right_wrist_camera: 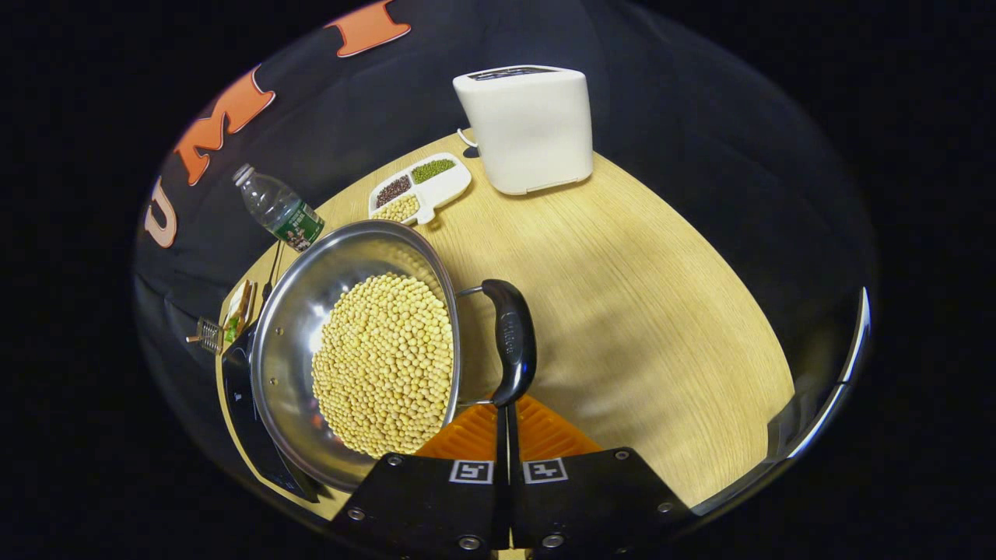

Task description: First push the handle of the pot to place it horizontally, then grasp the pot with both hands and set it on the induction cooktop.

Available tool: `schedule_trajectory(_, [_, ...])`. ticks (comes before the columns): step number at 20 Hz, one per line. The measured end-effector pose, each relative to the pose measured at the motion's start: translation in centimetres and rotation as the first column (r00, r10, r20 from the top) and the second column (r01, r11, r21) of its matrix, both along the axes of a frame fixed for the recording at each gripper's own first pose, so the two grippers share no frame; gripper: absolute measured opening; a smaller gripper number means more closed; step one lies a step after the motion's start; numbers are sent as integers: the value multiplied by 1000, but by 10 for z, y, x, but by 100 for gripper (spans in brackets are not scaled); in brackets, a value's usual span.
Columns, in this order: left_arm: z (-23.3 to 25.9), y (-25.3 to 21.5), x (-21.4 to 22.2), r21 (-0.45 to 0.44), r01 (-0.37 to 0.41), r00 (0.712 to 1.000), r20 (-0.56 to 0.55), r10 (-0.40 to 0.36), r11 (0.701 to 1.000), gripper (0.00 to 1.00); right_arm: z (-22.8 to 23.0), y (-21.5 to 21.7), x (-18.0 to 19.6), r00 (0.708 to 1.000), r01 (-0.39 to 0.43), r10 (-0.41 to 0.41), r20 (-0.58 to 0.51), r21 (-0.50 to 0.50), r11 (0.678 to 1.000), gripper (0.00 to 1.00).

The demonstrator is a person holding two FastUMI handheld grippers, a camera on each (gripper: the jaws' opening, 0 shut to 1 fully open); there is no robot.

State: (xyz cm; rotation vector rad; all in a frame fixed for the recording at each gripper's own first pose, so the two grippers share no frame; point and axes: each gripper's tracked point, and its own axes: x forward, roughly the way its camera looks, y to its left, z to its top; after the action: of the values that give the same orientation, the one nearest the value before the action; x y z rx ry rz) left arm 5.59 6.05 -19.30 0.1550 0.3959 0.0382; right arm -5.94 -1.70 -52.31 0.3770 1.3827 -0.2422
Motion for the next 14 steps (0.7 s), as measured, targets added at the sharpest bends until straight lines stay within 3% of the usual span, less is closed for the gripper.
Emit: schedule_trajectory(14, [-86,-60,3,-62,99,977,-181,-109,993,96,-9,-45,31,999,39,-38,28,-39,998,0])
